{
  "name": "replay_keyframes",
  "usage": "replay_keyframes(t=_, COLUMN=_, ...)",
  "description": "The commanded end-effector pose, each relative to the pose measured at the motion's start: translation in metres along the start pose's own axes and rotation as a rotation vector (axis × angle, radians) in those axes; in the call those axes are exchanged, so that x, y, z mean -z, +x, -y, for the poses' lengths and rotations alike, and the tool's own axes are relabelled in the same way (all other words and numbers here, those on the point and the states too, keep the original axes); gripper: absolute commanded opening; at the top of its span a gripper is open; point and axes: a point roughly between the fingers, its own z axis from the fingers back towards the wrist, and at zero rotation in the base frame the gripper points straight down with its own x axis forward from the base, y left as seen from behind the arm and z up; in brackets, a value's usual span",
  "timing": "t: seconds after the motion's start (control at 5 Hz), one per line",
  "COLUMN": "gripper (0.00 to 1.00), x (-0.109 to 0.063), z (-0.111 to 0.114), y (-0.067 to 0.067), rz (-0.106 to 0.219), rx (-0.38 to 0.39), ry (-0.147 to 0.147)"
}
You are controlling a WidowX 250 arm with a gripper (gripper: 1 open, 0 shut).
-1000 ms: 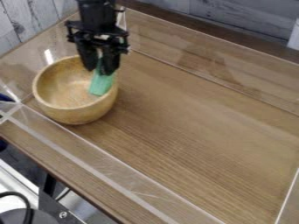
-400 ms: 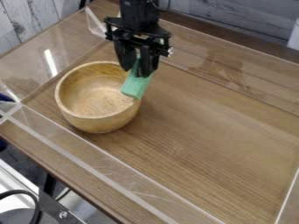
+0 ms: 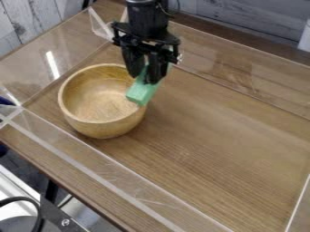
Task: Remove the green block from inside the brown bowl and put it on the table
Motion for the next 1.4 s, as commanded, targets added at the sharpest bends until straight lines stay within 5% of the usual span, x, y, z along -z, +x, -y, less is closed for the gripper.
replay_keyframes(t=0.0, gripper=0.0, x=-0.001, z=0.01, y=0.006, rz=0.026, rx=0.036, ry=0.014)
replay_keyframes(t=0.4, gripper=0.0, x=0.016, z=0.043, y=0.019, rz=0.008, rx=0.107, ry=0.007)
replay_keyframes(t=1.0, gripper=0.0, x=0.046, z=0.086, y=0.011, rz=-0.031, rx=0.235, ry=-0.003)
replay_keyframes(t=1.2, gripper=1.0, x=0.052, z=0.093, y=0.01, rz=-0.033, rx=0.254, ry=-0.005)
